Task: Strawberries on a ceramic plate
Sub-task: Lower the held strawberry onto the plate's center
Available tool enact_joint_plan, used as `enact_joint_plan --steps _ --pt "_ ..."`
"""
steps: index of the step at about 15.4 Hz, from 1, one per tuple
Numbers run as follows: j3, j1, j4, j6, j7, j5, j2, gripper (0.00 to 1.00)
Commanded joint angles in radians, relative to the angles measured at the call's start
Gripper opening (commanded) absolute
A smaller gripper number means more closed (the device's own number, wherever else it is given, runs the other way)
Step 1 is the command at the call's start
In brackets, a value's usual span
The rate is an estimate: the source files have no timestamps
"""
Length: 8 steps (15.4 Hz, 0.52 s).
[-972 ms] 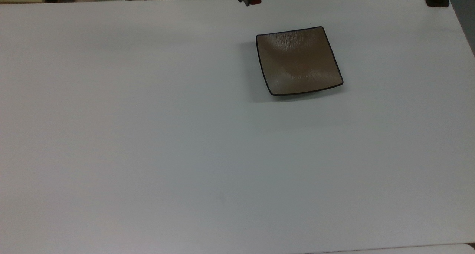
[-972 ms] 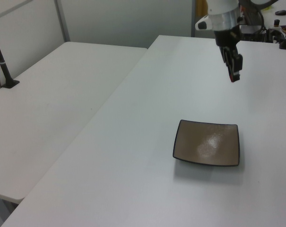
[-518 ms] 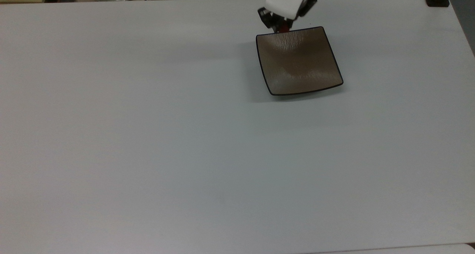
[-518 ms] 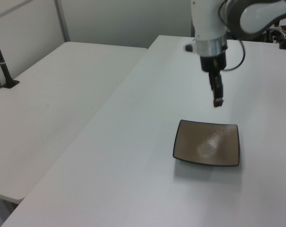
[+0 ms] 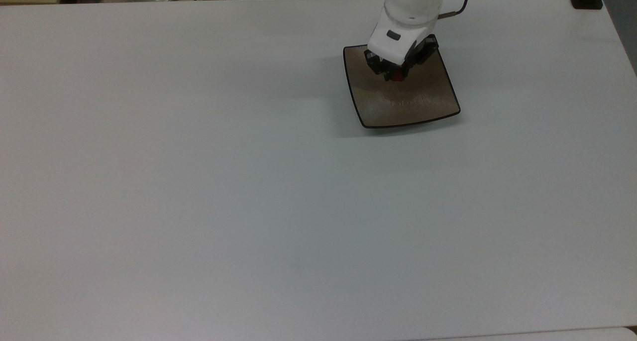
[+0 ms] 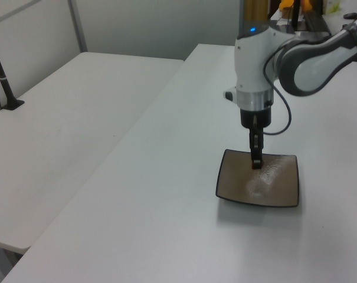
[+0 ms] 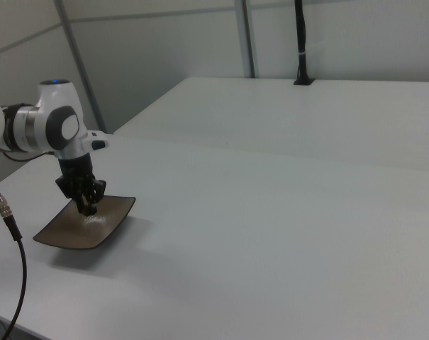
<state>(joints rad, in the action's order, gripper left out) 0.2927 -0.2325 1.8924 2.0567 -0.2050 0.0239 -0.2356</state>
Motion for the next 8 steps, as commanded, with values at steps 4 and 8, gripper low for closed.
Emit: enact_joint_plan --steps 4,8 --pt "-0.001 -0.036 0.036 0.066 -0.06 0.002 -0.03 0.2" --pt "-0.001 -0.036 0.037 0.111 -0.06 -0.001 -0.051 0.2"
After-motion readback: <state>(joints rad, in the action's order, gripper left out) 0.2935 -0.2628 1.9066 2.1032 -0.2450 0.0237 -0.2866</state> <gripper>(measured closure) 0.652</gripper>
